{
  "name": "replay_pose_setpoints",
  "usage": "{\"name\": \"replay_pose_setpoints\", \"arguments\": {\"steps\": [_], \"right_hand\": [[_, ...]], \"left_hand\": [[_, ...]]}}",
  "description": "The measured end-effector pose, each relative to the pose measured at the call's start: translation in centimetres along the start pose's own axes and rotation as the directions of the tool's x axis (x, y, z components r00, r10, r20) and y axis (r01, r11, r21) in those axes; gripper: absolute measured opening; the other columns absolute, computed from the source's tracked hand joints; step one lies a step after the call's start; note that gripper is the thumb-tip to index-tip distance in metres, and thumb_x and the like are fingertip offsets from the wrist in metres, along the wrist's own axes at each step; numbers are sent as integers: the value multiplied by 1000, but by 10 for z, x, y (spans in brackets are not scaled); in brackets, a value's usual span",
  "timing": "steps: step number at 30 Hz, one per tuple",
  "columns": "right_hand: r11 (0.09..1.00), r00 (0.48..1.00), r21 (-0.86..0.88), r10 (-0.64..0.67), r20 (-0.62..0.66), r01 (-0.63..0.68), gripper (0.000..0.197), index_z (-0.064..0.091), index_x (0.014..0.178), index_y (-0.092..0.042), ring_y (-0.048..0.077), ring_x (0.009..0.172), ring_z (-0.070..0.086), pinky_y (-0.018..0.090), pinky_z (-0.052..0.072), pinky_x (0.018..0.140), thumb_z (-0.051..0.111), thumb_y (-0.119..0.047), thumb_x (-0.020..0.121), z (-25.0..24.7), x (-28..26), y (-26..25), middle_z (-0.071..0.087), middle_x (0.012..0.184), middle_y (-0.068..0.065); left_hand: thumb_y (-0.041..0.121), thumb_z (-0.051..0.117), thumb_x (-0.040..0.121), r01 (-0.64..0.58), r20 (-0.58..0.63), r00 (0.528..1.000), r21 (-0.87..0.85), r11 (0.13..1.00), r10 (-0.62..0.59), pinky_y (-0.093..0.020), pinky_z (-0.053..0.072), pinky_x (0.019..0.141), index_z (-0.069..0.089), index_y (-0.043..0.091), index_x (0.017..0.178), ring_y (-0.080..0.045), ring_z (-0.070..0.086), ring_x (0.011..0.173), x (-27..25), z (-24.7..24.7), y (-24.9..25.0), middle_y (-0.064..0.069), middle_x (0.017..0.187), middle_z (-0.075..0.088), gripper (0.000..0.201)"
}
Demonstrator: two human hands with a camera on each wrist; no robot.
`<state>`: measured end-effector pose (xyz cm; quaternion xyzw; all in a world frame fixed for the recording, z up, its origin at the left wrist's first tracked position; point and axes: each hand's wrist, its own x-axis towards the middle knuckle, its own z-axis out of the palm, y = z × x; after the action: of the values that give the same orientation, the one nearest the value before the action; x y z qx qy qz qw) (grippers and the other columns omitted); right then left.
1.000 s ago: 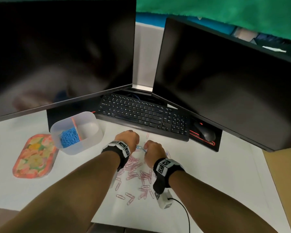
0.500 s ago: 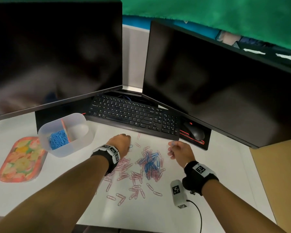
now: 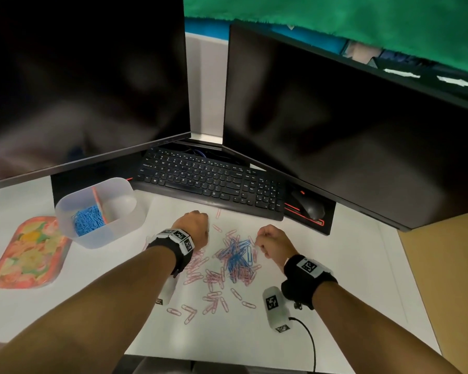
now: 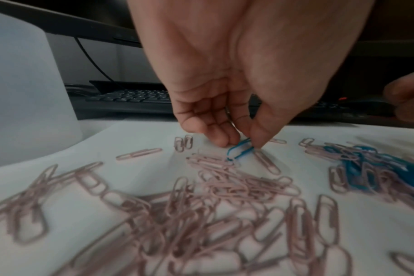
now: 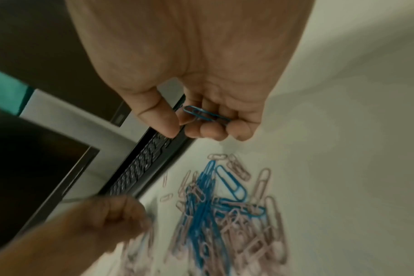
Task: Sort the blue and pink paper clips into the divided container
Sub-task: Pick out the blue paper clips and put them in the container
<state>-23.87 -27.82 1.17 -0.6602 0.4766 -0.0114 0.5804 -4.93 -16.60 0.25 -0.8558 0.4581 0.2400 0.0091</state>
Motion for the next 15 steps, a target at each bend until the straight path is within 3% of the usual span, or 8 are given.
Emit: {"name": "replay_pose_setpoints", "arguments": {"steps": [2, 6, 10, 13, 15], "right_hand": [[958, 991, -255, -128, 33, 132, 15, 55, 82, -17, 14, 69, 51, 20, 37, 60, 55, -2, 82, 4, -5, -2, 51, 76, -5], [687, 910, -597, -293, 294, 414, 18, 63, 100, -17, 11, 77, 51, 19, 40, 69, 54, -8, 88, 15, -14, -1, 52, 89, -8], [520, 848, -671, -300, 436, 529, 26, 64, 113, -16, 15, 94, 54, 20, 40, 80, 55, -16, 89, 22, -7, 1, 58, 111, 0], [479, 833, -681, -307, 461, 553, 20, 66, 106, -13, 20, 98, 57, 25, 46, 85, 55, -17, 90, 25, -4, -1, 60, 110, 3], [477, 835, -685, -304, 459, 551, 16, 67, 100, -12, 22, 95, 58, 29, 49, 85, 56, -18, 90, 27, -1, -2, 60, 106, 4]], "left_hand": [[13, 47, 87, 4, -58, 998, -104, 995, -10, -33, 50, 76, 56, 11, 101, -28, 59, 94, -4, -2, 0, -11, 105, 63, 17], [9, 46, 84, 24, -134, 989, -307, 951, -68, -30, 48, 70, 52, 16, 81, -28, 59, 84, -10, -5, -3, -8, 88, 65, 10], [8, 51, 84, 35, -189, 972, -485, 874, -144, -29, 50, 72, 53, 22, 74, -26, 61, 80, -14, -7, -9, -3, 82, 65, 17], [5, 51, 84, 57, -191, 960, -580, 813, -203, -24, 47, 70, 60, 23, 85, -21, 60, 74, -17, -8, -12, 3, 73, 63, 20], [3, 54, 84, 89, -151, 954, -681, 726, -259, -22, 46, 70, 65, 21, 88, -19, 61, 74, -19, -8, -15, 2, 74, 65, 22]]}}
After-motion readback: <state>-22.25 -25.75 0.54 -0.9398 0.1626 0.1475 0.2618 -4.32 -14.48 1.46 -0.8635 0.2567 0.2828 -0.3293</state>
